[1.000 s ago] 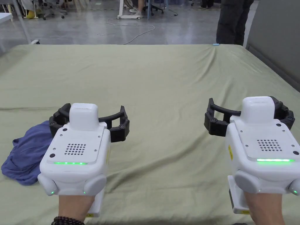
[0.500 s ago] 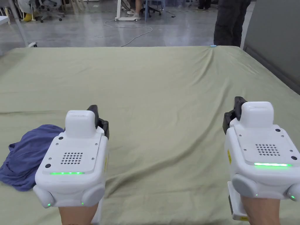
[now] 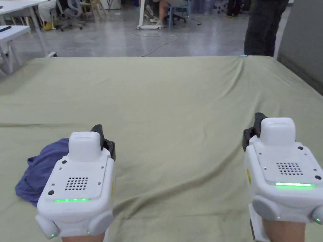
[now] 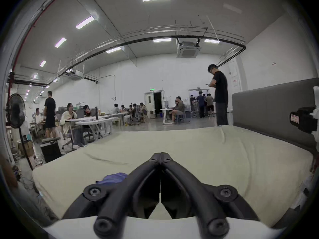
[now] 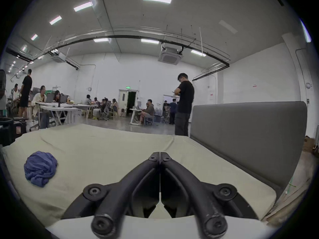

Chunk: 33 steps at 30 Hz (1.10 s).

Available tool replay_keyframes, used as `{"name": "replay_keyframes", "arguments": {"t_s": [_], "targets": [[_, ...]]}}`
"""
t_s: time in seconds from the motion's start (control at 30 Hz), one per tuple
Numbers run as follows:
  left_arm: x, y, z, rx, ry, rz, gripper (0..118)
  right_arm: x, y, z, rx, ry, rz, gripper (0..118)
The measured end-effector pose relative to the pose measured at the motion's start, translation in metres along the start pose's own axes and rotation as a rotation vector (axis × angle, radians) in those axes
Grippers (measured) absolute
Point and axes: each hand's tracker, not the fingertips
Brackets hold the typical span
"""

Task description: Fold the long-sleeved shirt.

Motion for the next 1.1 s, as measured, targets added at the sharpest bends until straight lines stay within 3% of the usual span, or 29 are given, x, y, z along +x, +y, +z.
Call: {"name": "replay_keyframes", "arguments": {"t_s": [0.2, 0.37, 0.57, 0.7, 0.73, 0.77, 0.8, 0.83, 0.87, 0.93, 1.1], "targets": [[-0.066, 0.002, 0.019, -0.058, 0.201, 0.071, 0, -0.079, 0.01, -0.002, 0.035, 0.208, -0.019, 0], [-0.11, 0.006, 0.034, -0.083, 0.306, 0.011, 0, -0.143, 0.017, 0.003, 0.052, 0.372, -0.03, 0], [-0.129, 0.004, 0.032, -0.136, 0.348, 0.062, 0, -0.167, 0.013, 0.007, 0.037, 0.438, -0.023, 0], [-0.145, 0.004, -0.008, -0.309, 0.284, 0.153, 0, -0.167, 0.009, 0.007, 0.031, 0.451, -0.01, 0], [-0.151, 0.002, -0.025, -0.394, 0.294, 0.183, 10, -0.167, 0.007, 0.005, 0.027, 0.449, -0.008, 0], [-0.162, -0.003, -0.043, -0.464, 0.268, 0.244, 34, -0.168, 0.006, 0.004, 0.021, 0.448, -0.008, 0], [-0.173, -0.011, -0.066, -0.562, 0.243, 0.29, 81, -0.169, 0.004, 0.002, 0.01, 0.45, -0.008, 0], [-0.181, -0.019, -0.085, -0.651, 0.229, 0.341, 108, -0.17, 0.002, 0.0, 0.004, 0.452, -0.006, 0], [-0.187, -0.027, -0.103, -0.701, 0.205, 0.342, 118, -0.171, 0.0, -0.002, -0.001, 0.453, -0.002, 0], [-0.203, -0.045, -0.139, -0.717, 0.133, 0.347, 118, -0.173, -0.005, -0.006, -0.013, 0.455, 0.012, 0], [-0.218, -0.087, -0.214, -0.907, 0.211, 0.196, 118, -0.178, -0.012, -0.021, -0.063, 0.448, 0.044, 0]]}}
